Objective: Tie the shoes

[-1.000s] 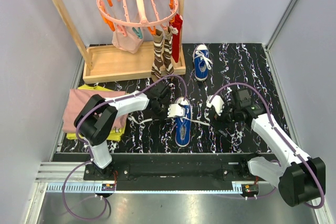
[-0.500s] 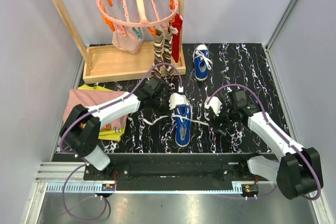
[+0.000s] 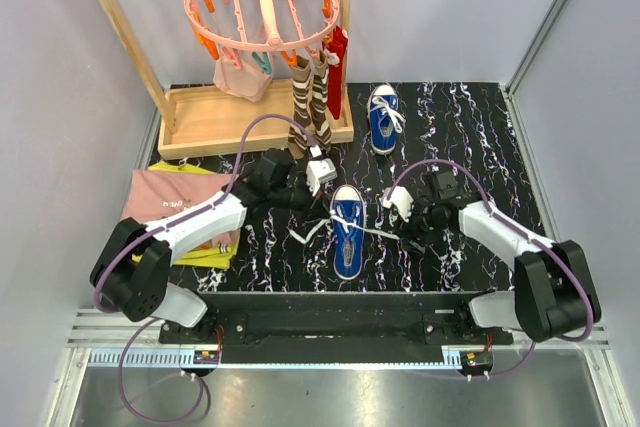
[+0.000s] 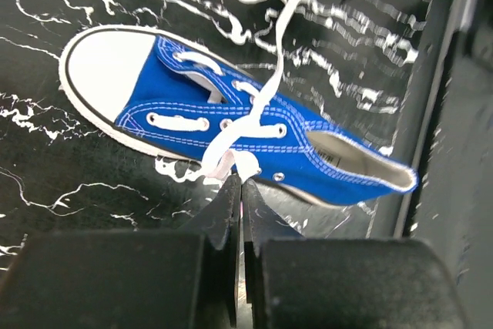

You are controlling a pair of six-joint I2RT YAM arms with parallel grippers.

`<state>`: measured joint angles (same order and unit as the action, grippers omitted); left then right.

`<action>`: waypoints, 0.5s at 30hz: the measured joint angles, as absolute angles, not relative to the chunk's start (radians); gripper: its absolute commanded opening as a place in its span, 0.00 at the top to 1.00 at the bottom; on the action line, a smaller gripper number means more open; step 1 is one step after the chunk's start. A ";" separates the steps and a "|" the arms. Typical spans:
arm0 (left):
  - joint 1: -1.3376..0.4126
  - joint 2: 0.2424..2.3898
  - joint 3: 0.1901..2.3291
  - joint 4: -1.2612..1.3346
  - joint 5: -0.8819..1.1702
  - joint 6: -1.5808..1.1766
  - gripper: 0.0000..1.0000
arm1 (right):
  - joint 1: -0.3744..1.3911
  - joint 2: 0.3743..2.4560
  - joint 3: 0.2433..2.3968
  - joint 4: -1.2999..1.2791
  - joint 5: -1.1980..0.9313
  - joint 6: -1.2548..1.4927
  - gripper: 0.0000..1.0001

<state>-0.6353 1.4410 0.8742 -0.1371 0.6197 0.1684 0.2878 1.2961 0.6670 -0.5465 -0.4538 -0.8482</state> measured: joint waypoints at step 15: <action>-0.617 1.437 0.863 0.004 0.709 0.017 1.00 | 0.288 1.422 0.702 -0.507 -0.401 -0.887 0.34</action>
<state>-0.6167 1.4368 0.8631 0.0036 0.7086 0.0174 0.2878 1.4223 0.7025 -0.5068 -0.4007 -0.8867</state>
